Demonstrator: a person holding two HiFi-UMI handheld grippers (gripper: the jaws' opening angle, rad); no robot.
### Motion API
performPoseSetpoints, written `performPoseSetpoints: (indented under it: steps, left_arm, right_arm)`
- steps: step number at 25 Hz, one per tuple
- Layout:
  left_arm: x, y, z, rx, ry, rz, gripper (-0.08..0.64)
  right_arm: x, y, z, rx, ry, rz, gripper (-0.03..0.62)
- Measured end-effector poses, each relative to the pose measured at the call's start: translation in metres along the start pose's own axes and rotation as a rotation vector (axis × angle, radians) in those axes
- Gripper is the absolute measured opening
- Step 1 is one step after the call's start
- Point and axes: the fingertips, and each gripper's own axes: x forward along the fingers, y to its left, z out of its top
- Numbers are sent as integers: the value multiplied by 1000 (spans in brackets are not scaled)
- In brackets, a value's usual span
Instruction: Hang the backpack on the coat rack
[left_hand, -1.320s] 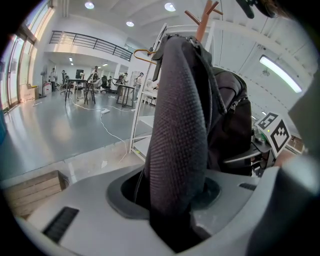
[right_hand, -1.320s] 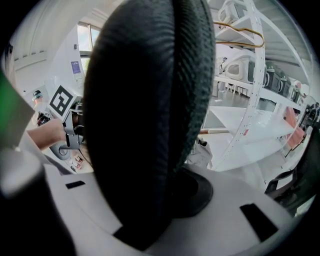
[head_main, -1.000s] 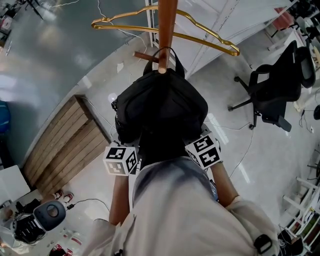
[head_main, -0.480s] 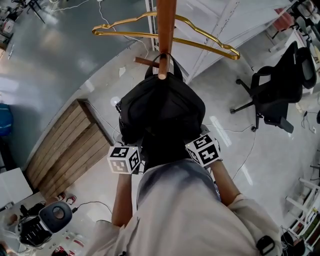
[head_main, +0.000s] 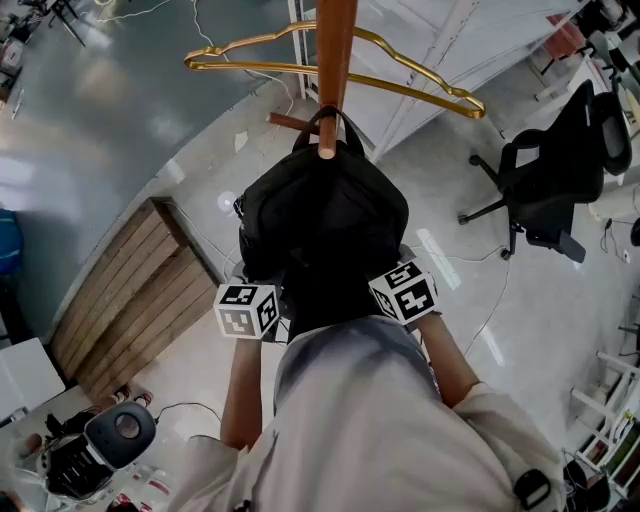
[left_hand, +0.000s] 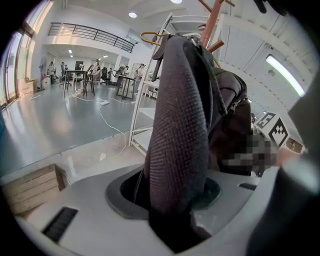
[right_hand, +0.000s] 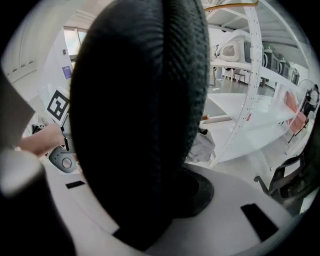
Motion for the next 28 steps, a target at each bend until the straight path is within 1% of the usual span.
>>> performPoseSetpoints:
  steps: [12,28]
  left_arm:
    - [19,10,4,-1,10,-8,169]
    - [41,25,13,21,6,-25,190]
  right_arm:
    - [17,-14,2,46,4,13,138]
    - [33,-30,12,71,-14,-7,149]
